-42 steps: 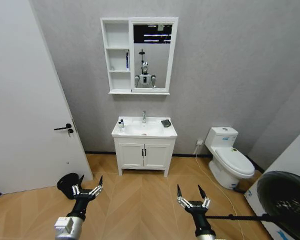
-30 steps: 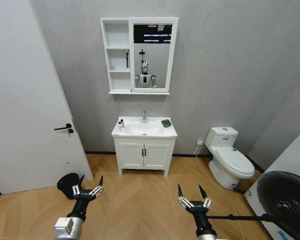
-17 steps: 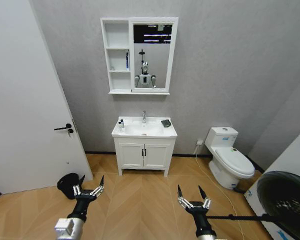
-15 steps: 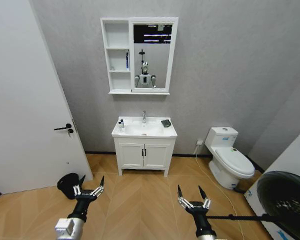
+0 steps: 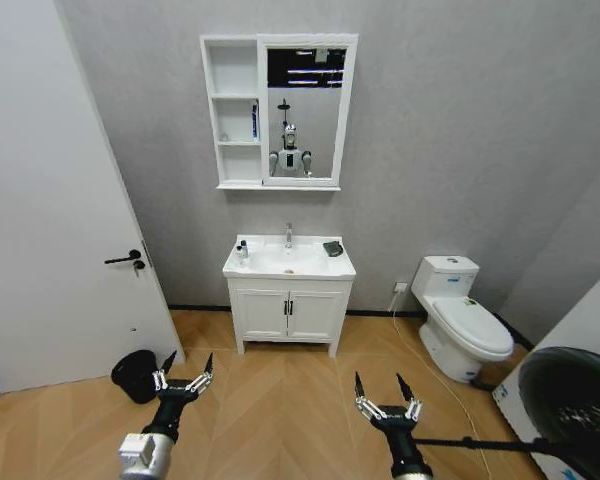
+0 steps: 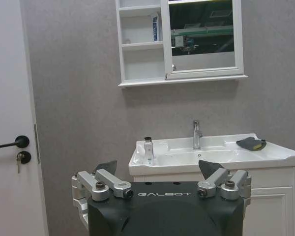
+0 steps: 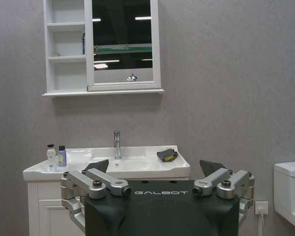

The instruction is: Move facial cleanser and shampoo from washbasin to cabinet, then wipe washbasin with towel.

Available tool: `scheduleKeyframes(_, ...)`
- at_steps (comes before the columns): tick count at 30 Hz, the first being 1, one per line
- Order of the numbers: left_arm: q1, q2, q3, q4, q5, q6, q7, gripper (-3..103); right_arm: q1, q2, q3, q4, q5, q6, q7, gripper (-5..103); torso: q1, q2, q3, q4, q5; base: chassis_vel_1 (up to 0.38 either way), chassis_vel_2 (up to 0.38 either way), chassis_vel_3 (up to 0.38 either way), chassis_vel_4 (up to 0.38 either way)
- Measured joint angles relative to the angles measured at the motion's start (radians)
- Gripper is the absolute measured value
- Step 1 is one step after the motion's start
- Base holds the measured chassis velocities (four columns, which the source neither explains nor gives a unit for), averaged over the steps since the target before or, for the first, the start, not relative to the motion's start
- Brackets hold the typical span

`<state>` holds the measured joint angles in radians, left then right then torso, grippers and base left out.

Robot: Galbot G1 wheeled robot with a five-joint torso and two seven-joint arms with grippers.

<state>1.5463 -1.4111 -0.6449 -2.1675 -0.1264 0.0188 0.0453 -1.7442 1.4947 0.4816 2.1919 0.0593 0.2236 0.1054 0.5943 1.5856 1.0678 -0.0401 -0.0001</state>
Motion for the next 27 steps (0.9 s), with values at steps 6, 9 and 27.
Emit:
scheduleKeyframes(6, -0.002, -0.007, 0.012, 0.025, 0.013, -0.015, 0.0, 90, 0.002, 0.004, -0.001, -0.007, -0.002, 0.004, 0.0, 100, 0.001, 0.0, 0.0, 0.0005, 0.0002, -0.209, 0.207, 0.22, -0.201)
scheduleKeyframes(9, -0.005, -0.011, 0.021, 0.033, 0.019, -0.017, 0.0, 92, 0.002, 0.0, 0.001, -0.008, -0.002, 0.006, 0.001, 100, 0.001, 0.0, 0.0, -0.0001, -0.0003, -0.182, 0.182, 0.202, -0.19)
scheduleKeyframes(27, -0.015, -0.007, 0.029, 0.041, 0.02, -0.015, 0.0, 90, 0.008, -0.004, -0.001, -0.012, -0.004, 0.01, 0.001, 100, 0.0, 0.0, 0.0, 0.0003, 0.0001, -0.186, 0.183, 0.183, -0.181)
